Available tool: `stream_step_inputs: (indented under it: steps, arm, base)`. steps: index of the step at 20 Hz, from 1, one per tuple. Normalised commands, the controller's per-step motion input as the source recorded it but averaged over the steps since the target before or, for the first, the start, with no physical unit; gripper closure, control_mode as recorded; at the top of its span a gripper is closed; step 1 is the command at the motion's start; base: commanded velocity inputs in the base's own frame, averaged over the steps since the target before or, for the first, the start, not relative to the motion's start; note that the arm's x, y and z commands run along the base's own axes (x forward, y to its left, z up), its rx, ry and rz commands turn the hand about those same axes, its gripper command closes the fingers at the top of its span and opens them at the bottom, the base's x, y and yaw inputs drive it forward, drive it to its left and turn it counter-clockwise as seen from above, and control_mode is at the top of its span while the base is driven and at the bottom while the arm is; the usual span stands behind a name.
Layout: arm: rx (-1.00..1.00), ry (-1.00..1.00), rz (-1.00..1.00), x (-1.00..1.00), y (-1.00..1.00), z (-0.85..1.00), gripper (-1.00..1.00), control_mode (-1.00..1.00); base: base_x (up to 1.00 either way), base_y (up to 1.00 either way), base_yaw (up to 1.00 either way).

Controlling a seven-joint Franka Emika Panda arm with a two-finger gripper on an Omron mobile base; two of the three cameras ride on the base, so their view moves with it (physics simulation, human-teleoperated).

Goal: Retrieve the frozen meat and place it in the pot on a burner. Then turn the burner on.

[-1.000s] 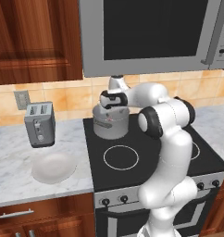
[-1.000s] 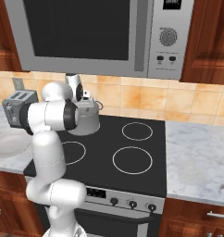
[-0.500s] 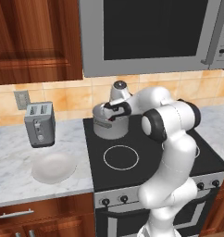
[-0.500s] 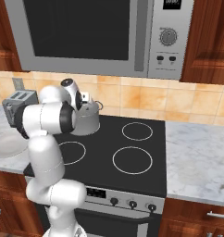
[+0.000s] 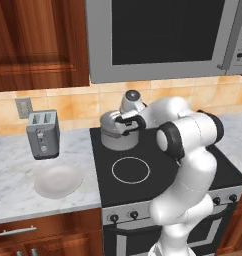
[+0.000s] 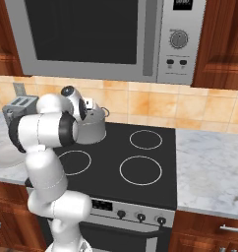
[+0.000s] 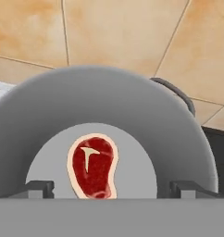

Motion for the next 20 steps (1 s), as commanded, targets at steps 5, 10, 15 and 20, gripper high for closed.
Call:
stream_step_inputs:
  steps: [5, 10, 15, 20]
  arm:
    - [0.0, -0.25, 0.0, -0.32, 0.0, 0.28, -1.0, -1.0]
    - [0.0, -0.32, 0.0, -0.64, -0.02, 0.38, -1.0, -1.0]
    - [0.0, -0.23, 0.0, -0.89, 0.0, 0.44, -1.0, -1.0]
    - [0.0, -0.12, 0.0, -0.96, 0.0, 0.62, -1.0, -1.0]
  base:
    - [0.0, 0.0, 0.0]
    - [0.0, 0.0, 0.0]
    - [0.0, 0.0, 0.0]
    - [0.0, 0.0, 0.0]
